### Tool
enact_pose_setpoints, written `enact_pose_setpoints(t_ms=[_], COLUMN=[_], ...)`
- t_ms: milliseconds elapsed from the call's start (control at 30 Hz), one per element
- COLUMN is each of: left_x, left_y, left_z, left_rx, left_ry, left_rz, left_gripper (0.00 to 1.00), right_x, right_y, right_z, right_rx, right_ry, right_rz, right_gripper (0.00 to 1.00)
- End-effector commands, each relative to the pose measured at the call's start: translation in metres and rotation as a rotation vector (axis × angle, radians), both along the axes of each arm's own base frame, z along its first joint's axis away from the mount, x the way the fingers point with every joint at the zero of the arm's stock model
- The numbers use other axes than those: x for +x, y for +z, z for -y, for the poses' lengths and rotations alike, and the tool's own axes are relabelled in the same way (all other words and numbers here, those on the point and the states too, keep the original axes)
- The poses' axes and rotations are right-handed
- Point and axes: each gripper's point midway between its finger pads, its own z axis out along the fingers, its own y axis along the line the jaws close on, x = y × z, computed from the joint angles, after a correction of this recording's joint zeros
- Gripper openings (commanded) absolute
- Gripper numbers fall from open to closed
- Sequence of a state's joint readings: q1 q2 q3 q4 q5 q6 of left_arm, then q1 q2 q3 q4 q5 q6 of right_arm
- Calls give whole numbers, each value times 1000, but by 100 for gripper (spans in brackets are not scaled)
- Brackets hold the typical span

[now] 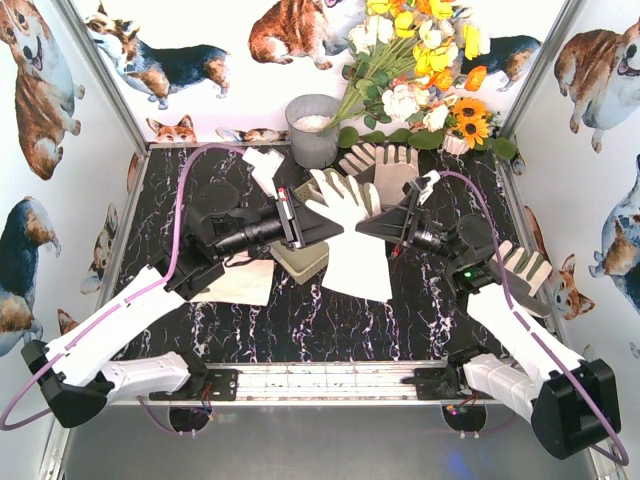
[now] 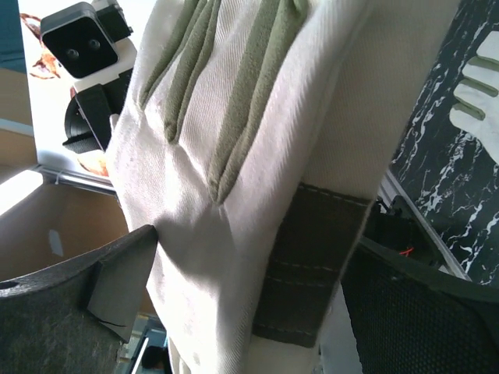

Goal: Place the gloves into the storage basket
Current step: Place the glove in the bin.

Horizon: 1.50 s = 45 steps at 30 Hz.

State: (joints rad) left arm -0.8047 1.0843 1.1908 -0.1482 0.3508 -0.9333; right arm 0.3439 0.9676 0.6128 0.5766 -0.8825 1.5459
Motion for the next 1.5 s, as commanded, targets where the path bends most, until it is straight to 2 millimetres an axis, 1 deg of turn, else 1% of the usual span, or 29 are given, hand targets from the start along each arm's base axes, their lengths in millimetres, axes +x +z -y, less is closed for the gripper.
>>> enact_pose_setpoints(t_ms=[0, 133, 233, 333, 433, 567, 633, 767, 1000, 1067, 1133, 1167, 1233, 1267, 1333, 1467], left_x=[0, 5, 5, 5, 8, 13, 13, 12, 13, 15, 18, 21, 29, 33, 47, 75], left_y=[45, 48, 44, 37, 34, 28, 24, 18, 9, 5, 0, -4, -11, -16, -25, -48], left_z=[-6, -7, -5, -6, -14, -23, -23, -21, -23, -25, -28, -29, -32, -34, -36, -39], left_rx=[-73, -65, -64, -41, -32, -20, -8, 10, 47, 64, 83, 97, 135, 152, 203, 348], left_ry=[-14, -11, -29, -34, -9, 13, 10, -9, -23, -20, -11, -5, 19, 31, 69, 119], left_rz=[109, 123, 111, 95, 92, 66, 51, 31, 13, 11, 4, -1, -13, -19, -31, -66], left_gripper=[0, 0, 0, 0, 0, 0, 0, 0, 0, 0, 0, 0, 0, 0, 0, 0], right_x=[-10, -13, -15, -14, -12, -7, -6, 0, 6, 7, 11, 13, 16, 18, 22, 35], right_y=[30, 35, 46, 56, 60, 53, 51, 47, 37, 33, 26, 23, 19, 17, 10, -13], right_z=[1, 1, 3, 4, 4, 4, 5, 6, 7, 7, 8, 8, 9, 9, 10, 6], right_rx=[62, 105, 152, 169, 168, 149, 141, 109, 55, 27, -7, -22, -53, -75, -138, -322], right_ry=[59, 99, 104, 92, 68, 36, 16, -41, -92, -107, -130, -142, -166, -176, -201, -275], right_rz=[99, 72, 91, 120, 145, 133, 131, 153, 146, 152, 146, 143, 161, 169, 180, 173], right_gripper=[97, 98, 98, 95, 89, 77, 71, 65, 45, 33, 17, 10, 2, 0, 0, 0])
